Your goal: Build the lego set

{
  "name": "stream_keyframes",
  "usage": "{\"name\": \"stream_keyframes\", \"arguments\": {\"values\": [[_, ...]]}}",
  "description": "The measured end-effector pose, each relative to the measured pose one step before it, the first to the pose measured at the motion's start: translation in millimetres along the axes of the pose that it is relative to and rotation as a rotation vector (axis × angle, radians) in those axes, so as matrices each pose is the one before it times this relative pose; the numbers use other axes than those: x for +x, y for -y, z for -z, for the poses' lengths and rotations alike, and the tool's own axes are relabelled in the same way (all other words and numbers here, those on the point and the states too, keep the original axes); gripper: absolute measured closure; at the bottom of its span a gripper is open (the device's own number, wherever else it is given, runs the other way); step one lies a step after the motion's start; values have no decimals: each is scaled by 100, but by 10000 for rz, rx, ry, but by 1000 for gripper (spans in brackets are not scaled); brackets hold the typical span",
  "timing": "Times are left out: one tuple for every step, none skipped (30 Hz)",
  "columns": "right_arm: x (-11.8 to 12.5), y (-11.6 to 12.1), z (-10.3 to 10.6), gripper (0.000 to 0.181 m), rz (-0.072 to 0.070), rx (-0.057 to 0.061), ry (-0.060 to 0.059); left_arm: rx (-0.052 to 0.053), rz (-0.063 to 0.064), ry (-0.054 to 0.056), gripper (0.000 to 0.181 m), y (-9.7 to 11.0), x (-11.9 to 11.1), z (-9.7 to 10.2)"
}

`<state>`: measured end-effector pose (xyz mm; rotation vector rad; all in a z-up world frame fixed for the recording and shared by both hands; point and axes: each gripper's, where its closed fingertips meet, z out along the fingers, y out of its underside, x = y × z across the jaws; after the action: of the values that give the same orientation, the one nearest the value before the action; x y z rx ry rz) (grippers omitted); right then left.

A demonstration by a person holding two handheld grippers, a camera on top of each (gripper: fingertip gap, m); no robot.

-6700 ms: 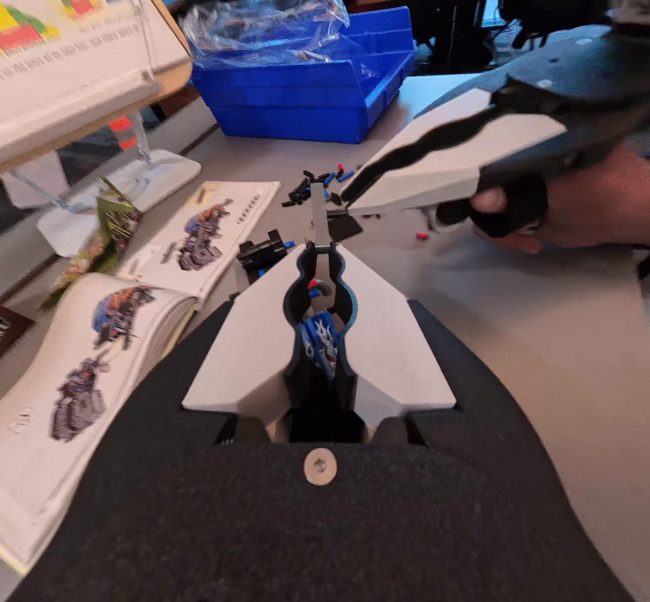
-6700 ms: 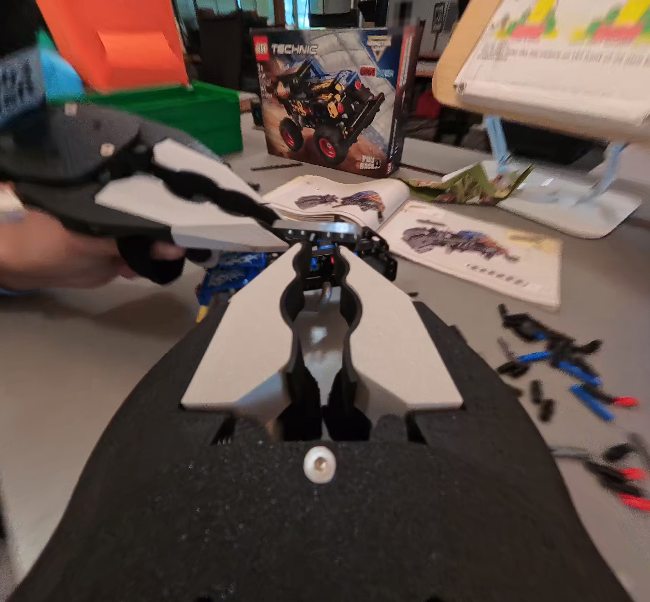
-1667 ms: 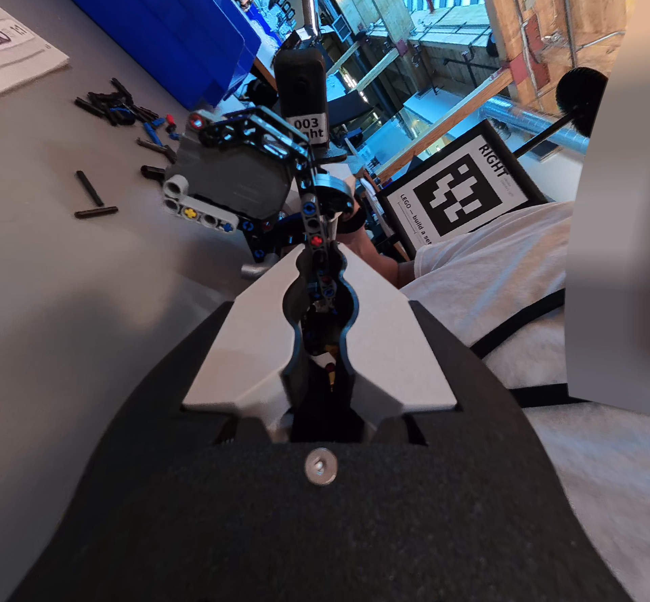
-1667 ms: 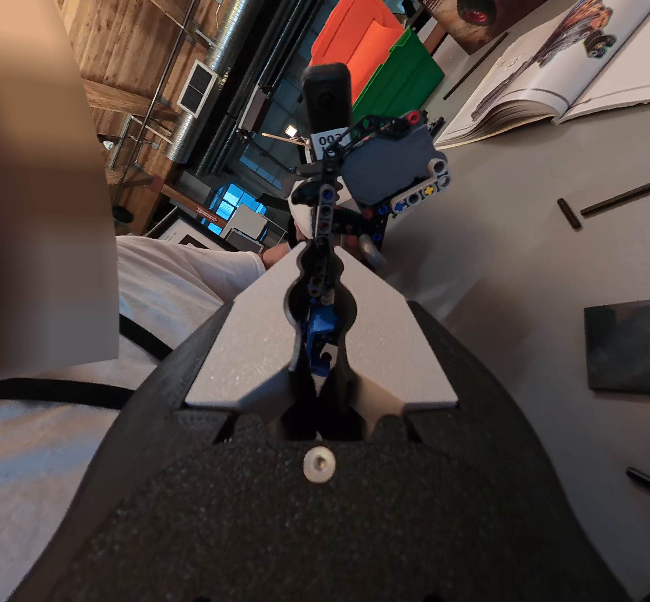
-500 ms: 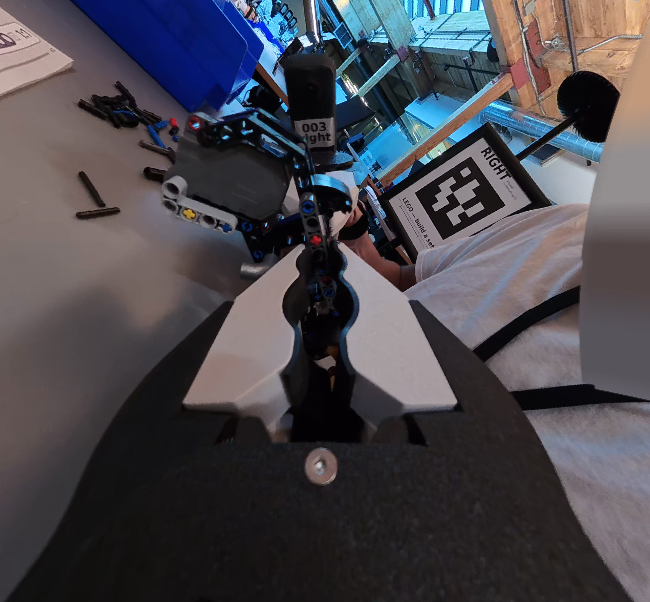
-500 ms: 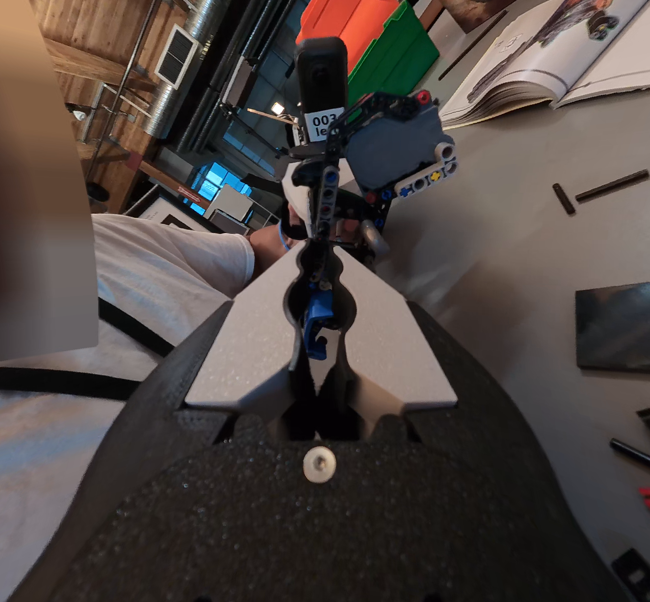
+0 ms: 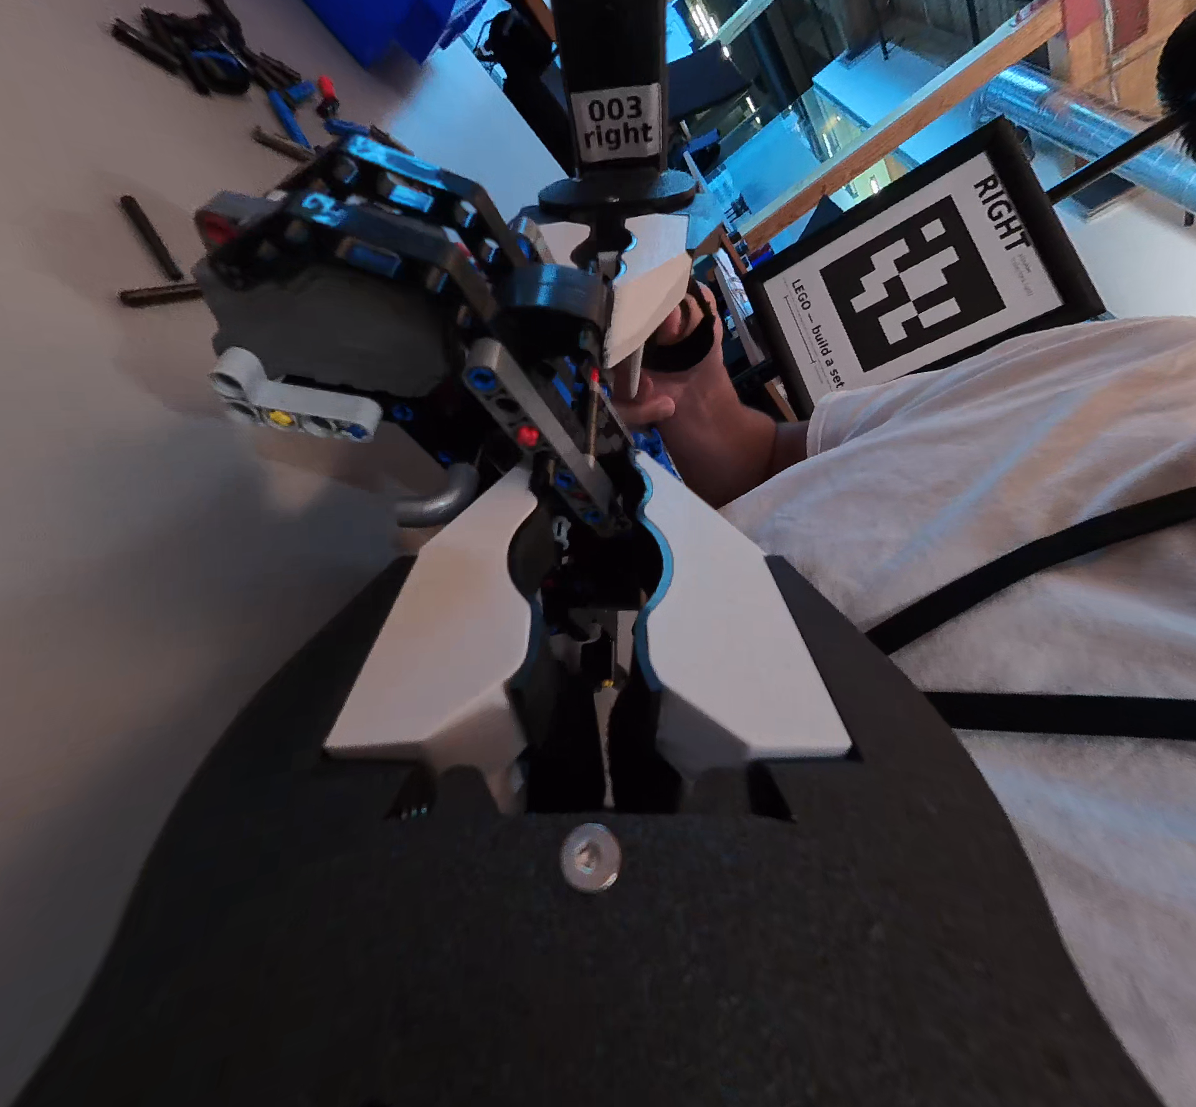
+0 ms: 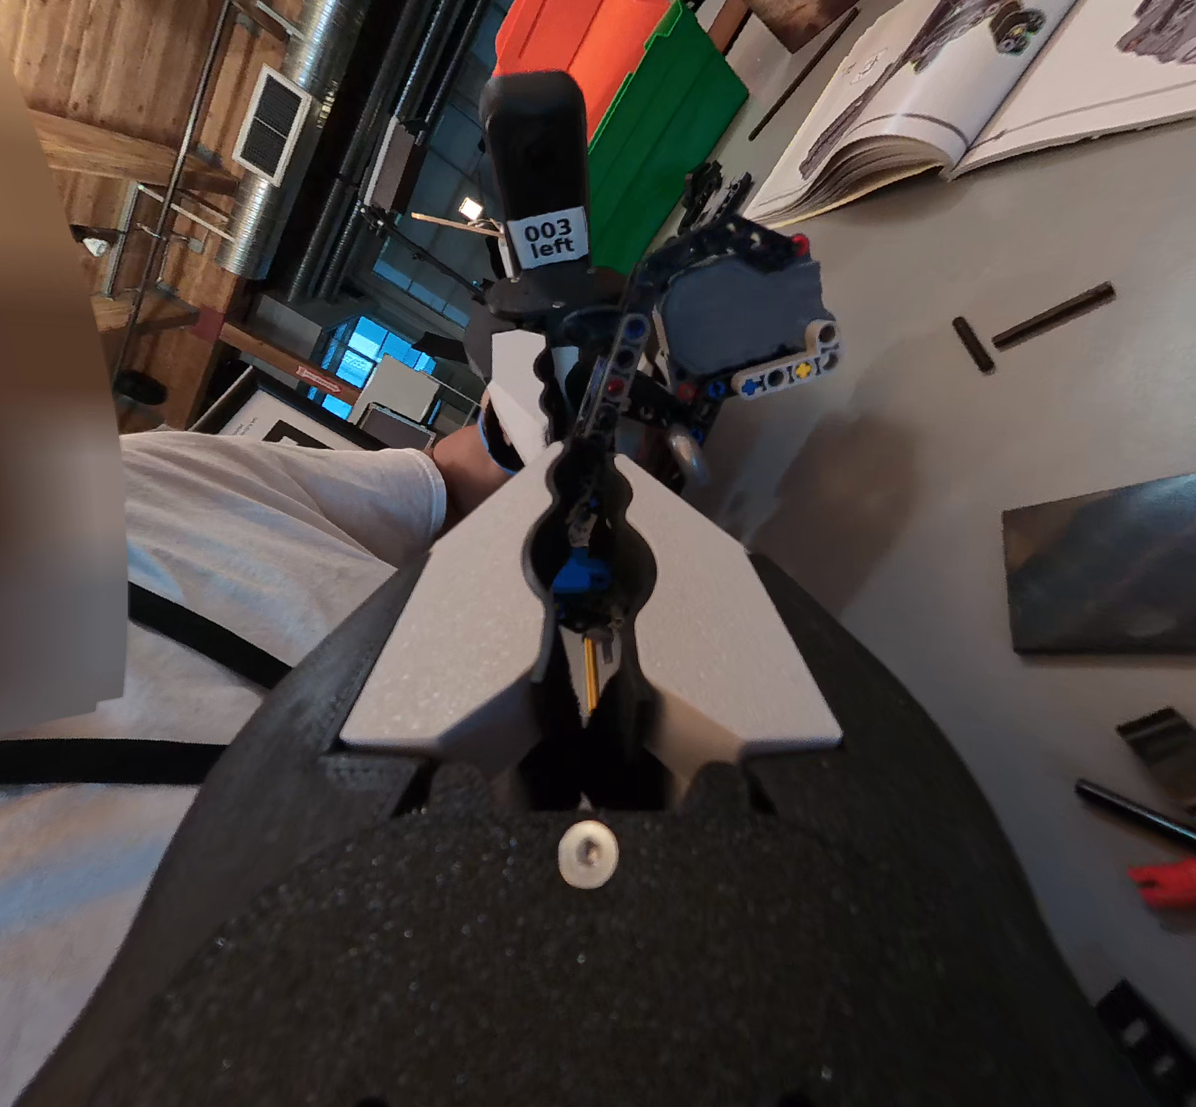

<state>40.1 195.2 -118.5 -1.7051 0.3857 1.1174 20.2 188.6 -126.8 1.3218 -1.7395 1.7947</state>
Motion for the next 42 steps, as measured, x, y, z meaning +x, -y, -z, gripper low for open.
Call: {"name": "stream_keyframes", "arguments": {"values": [[-235,-12,-25,176,-92,-23,190,46,-53,-108,167,57,191,57],[-254,-16,4,176,-160,-1,205,82,-135,-100,169,127,242,83],[-230,-1,48,176,-270,22,235,171,-200,-118,172,242,319,71],[-300,-20,42,176,-302,31,292,202,-211,-99,174,297,293,91],[-230,113,62,177,-237,121,167,109,-194,-39,174,181,164,41],[-109,-65,8,177,44,33,39,-26,-142,-14,174,-12,97,-31],[-91,-61,-15,177,240,32,-22,-14,-110,-6,174,-27,85,-40],[-29,63,17,177,210,72,-77,42,-32,15,174,54,33,-32],[-45,26,7,177,129,27,-27,35,-4,-16,174,42,26,-20],[-51,28,7,177,48,38,14,28,15,-29,174,51,24,-11],[-30,22,-5,177,48,36,-2,52,27,-30,175,43,32,-17],[-59,-167,2,177,210,-100,-49,-35,32,-64,175,-69,95,-31],[-133,-184,7,177,308,-114,-45,-88,-31,-65,175,-85,139,-31],[-97,-108,-7,176,144,-78,-60,-66,-77,-6,174,-50,104,-20],[-16,-85,-36,176,97,-6,-34,-82,-40,37,175,-75,30,1],[98,-139,9,176,-18,-87,-52,-94,28,71,175,-63,-51,-15],[88,27,-13,176,70,3,-69,26,-2,78,174,30,-78,-4],[-6,130,-75,176,82,65,-24,118,6,13,175,131,-24,31],[-41,23,-57,176,-2,-50,35,48,13,-12,175,65,8,15],[18,-14,-79,176,9,-2,4,-19,-96,49,175,5,2,26],[-101,-84,-38,176,20,-47,55,-72,-179,77,175,-30,77,2],[-46,-157,17,176,30,-130,-1,-122,-153,100,175,-88,56,-62],[99,-60,-53,176,6,-17,-69,-57,-136,133,175,-56,-50,-43],[-92,-162,-260,176,14,-81,35,-75,-6,-17,174,-172,60,-215],[-82,-239,-277,176,149,-154,-47,-158,25,-100,174,-250,142,-86],[-16,-39,-100,175,91,-16,-20,-91,-91,-6,174,-54,44,71],[42,139,28,175,75,28,-44,35,-102,125,174,86,-68,23],[134,62,47,175,-52,-70,-17,24,4,83,174,43,-127,-2],[-19,95,-53,175,-141,57,100,4,134,-110,174,40,-29,81],[-81,46,-18,175,7,-8,29,-1,92,-116,174,12,12,74],[107,-19,28,176,105,-62,-96,-30,-14,34,174,-47,-77,-7],[87,18,27,175,7,-16,-26,-34,-24,49,174,-42,-58,13],[-55,190,77,174,-35,101,46,2,45,-30,174,33,17,91],[71,237,167,173,-15,147,-53,5,56,-50,174,37,41,84],[50,268,178,171,-20,200,-20,-12,-16,-27,174,-3,56,8],[-56,232,141,170,-57,167,76,-17,-30,-24,174,-40,97,-82],[-79,104,44,168,-58,79,86,12,11,-29,174,-17,71,-81],[-37,4,-87,167,-30,23,33,35,46,-11,174,21,-13,-22],[-93,80,-80,168,-17,51,55,14,50,-2,174,8,-69,-7],[-130,33,-106,171,-4,20,68,-3,43,8,174,-17,-72,1],[3,23,-93,170,-14,17,-7,7,25,-14,174,5,-16,-4],[-1,65,11,171,-57,49,14,20,15,-19,174,33,13,8]]}}
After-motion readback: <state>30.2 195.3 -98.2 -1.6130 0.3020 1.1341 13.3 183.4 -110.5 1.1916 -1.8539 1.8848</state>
